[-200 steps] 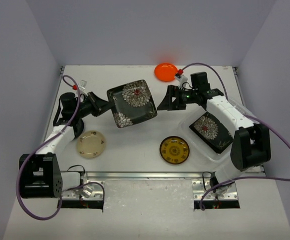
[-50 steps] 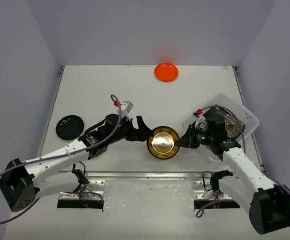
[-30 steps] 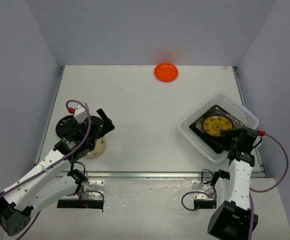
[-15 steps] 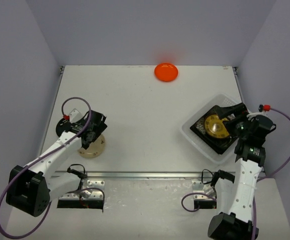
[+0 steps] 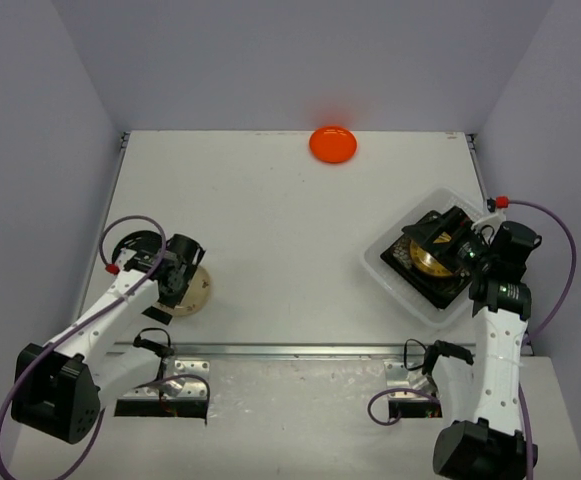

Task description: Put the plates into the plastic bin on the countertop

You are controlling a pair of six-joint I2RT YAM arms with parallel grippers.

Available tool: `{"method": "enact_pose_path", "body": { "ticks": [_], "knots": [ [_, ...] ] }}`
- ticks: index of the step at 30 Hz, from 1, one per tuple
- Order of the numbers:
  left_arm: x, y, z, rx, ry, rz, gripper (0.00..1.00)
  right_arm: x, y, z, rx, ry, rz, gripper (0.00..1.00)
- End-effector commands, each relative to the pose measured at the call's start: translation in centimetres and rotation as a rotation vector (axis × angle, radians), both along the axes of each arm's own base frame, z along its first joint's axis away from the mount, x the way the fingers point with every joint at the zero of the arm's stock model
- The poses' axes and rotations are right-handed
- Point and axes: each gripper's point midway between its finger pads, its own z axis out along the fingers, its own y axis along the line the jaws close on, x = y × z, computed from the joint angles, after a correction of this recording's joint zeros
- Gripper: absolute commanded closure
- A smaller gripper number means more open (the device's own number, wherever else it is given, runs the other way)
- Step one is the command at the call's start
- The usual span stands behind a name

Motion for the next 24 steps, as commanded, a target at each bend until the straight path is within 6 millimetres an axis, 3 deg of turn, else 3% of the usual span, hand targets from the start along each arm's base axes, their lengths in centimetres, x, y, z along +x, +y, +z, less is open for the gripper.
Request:
{"method": "enact_pose_path", "body": {
  "ticks": [1,2,9,16,18,22,24],
  "knots": [
    [0.0,-0.1,0.2,-0.016,-0.049,-0.050,0.00,0.5,0.6,0.6,-0.010,-0.059,0.062,0.01],
    [0.8,-0.5,0.3,-0.031,-0.076,-0.054,0.00,0.5,0.6,0.6,-0.006,-0.057,0.061,0.01],
    [0.5,-1.7,-4.0,-0.033,0.170,-0.148,0.00,1.2,0.6,1.3,-0.003,-0.061,0.079,0.01],
    [0.4,-2.9,-6.1,-0.084,0.201,-0.178,0.00,1.6,0.6,0.6,0.011,-0.042,0.091,0.01],
    [0.8,-3.2,-6.5,-0.094,0.192,-0.202,0.00,1.6,0.7,0.7,0.016,-0.045,0.092,0.01],
    [3.6,-5.3,-7.5,-0.124,0.153,-0.370,0.16,1.6,0.6,1.1,0.005,-0.056,0.087,0.01],
    [4.9,-6.2,-7.4,-0.126,0.140,-0.421,0.17,1.5,0.5,1.2,0.000,-0.053,0.087,0.01]
  ]
}}
